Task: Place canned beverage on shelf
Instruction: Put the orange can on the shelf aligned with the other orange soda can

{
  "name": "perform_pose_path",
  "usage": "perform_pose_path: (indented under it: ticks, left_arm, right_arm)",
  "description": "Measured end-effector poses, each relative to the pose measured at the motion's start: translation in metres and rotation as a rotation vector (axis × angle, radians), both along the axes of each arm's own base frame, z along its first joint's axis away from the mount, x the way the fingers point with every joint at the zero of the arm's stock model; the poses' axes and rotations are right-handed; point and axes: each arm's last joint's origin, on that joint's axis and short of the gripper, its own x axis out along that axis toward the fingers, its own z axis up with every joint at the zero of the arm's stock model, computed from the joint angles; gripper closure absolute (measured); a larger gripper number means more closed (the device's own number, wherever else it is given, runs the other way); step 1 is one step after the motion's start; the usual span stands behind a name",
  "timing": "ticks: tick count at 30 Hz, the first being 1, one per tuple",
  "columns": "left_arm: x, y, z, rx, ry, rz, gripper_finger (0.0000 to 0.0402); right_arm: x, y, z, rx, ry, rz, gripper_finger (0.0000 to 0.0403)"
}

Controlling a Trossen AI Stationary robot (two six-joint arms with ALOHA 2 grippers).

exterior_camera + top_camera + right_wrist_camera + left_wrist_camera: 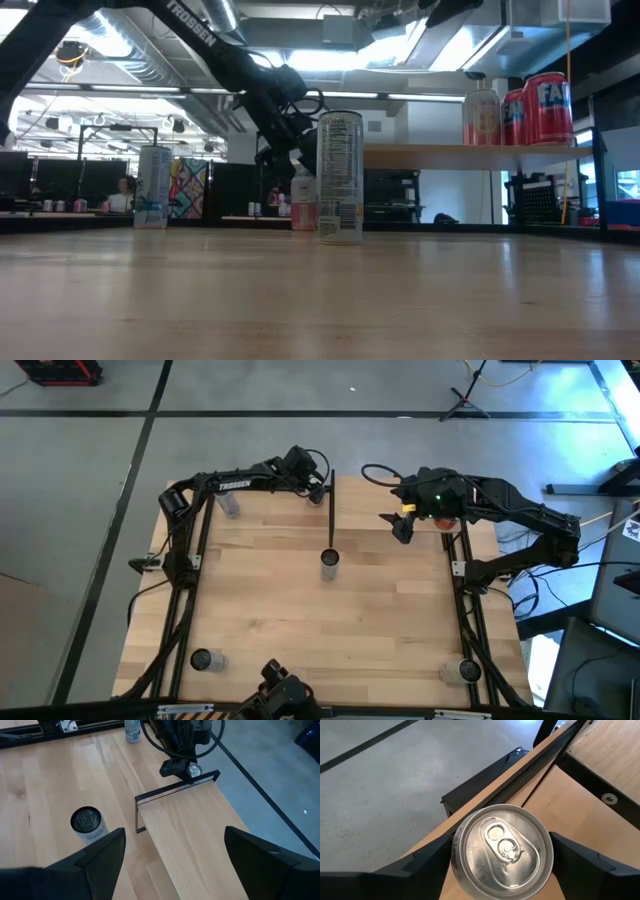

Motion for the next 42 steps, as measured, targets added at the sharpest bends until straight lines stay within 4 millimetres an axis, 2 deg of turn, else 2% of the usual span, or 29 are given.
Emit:
perform_pose_path:
  ticks: [6, 9, 14, 26, 32, 38, 42]
  left_arm:
    - [0.001, -0.004, 0.001, -0.007, 0.01, -0.018, 0.0143]
    - [-0.001, -0.008, 0.005, -0.022, 0.014, -0.038, 0.0149]
    - [-0.012, -0.019, 0.021, -0.044, 0.053, -0.071, 0.0149]
    - [-0.033, -0.062, 0.063, -0.056, 0.18, -0.283, 0.0149]
    - [-0.054, -0.091, 0.103, -0.054, 0.113, -0.377, 0.0149]
    - [-0.084, -0.128, 0.159, -0.022, -0.099, -0.476, 0.0149]
    - [-0.099, -0.15, 0.181, -0.023, -0.193, -0.477, 0.0149]
  right_arm:
    - [0.0, 0.0, 0.0, 0.014, 0.0, -0.012, 0.0075]
    - [0.0, 0.0, -0.001, 0.015, 0.0, -0.013, 0.0075]
    - [-0.001, 0.0, -0.001, 0.017, 0.003, -0.013, 0.0075]
    - [-0.001, 0.0, -0.001, 0.012, 0.011, 0.004, 0.0075]
    - [-0.002, 0.001, -0.003, 0.016, 0.041, 0.012, 0.0075]
    - [-0.002, 0.002, -0.003, 0.042, 0.039, 0.056, 0.0075]
    - [0.0, 0.003, -0.002, 0.057, 0.018, 0.097, 0.0075]
